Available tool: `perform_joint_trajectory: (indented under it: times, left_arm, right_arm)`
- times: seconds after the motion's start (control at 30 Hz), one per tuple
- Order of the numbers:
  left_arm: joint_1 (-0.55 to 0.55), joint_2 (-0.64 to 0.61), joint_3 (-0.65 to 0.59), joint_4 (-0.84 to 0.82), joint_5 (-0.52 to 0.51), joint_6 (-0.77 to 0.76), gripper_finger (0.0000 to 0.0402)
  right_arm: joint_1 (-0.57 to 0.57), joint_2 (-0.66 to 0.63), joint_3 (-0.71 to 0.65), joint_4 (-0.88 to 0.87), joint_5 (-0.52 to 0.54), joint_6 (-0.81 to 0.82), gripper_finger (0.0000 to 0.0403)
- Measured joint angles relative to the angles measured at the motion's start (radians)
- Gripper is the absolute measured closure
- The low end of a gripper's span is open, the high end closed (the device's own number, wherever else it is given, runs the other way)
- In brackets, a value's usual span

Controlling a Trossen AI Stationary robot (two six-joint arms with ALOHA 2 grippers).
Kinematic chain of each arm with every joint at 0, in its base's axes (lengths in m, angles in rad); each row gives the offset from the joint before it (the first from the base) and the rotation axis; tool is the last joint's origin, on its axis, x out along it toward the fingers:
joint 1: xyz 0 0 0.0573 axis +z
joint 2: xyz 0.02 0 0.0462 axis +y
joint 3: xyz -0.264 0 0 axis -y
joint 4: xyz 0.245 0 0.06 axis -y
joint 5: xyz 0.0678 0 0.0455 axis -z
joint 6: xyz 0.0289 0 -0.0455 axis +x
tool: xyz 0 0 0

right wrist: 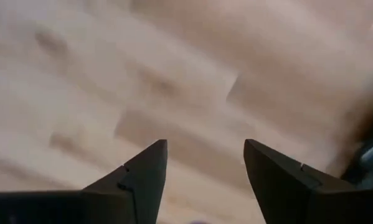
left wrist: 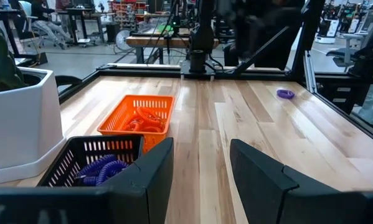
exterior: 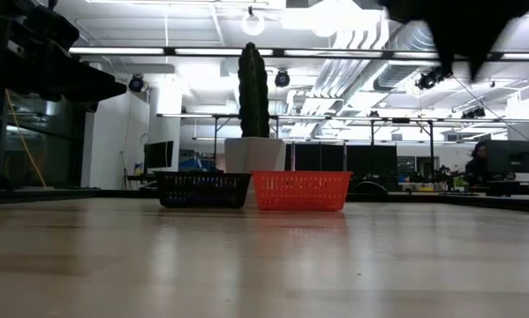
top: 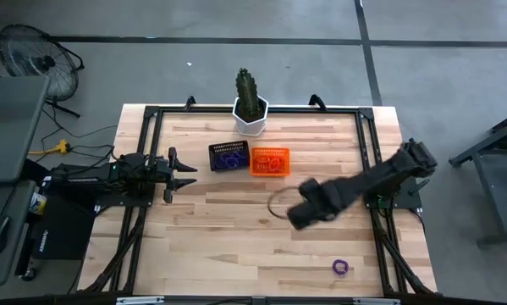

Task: Sort spring keychains
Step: Put the purple spring keychain in the black bin

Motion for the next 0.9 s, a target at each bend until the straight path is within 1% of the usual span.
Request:
perform_joint_trajectory:
  times: [0.13, 0.3, 0.4, 0.6, 0.77, 0.9]
  left_arm:
    - [0.000, 0.000, 0.000, 0.000, 0.000, 0.000, 0.0245]
    - [0.000, 0.000, 0.000, 0.000, 0.000, 0.000, 0.0245]
    - [0.000, 0.000, 0.000, 0.000, 0.000, 0.000, 0.0245]
    - [0.000, 0.000, 0.000, 0.000, 0.000, 0.000, 0.0245]
    - [0.000, 0.000, 0.000, 0.000, 0.000, 0.000, 0.0245]
    - [0.000, 0.000, 0.000, 0.000, -0.001, 0.000, 0.0245]
  right_arm:
    - [0.101, -0.065, -0.157, 0.159, -0.095, 0.152, 0.0198]
    - [0.193, -0.087, -0.264, 0.320, -0.177, 0.289, 0.0199]
    - [0.232, -0.087, -0.298, 0.374, -0.210, 0.339, 0.0199]
    - [0.305, -0.082, -0.337, 0.425, -0.264, 0.413, 0.0199]
    - [0.370, -0.042, -0.348, 0.467, -0.312, 0.475, 0.0199]
    - [0.419, -0.007, -0.348, 0.540, -0.320, 0.532, 0.0199]
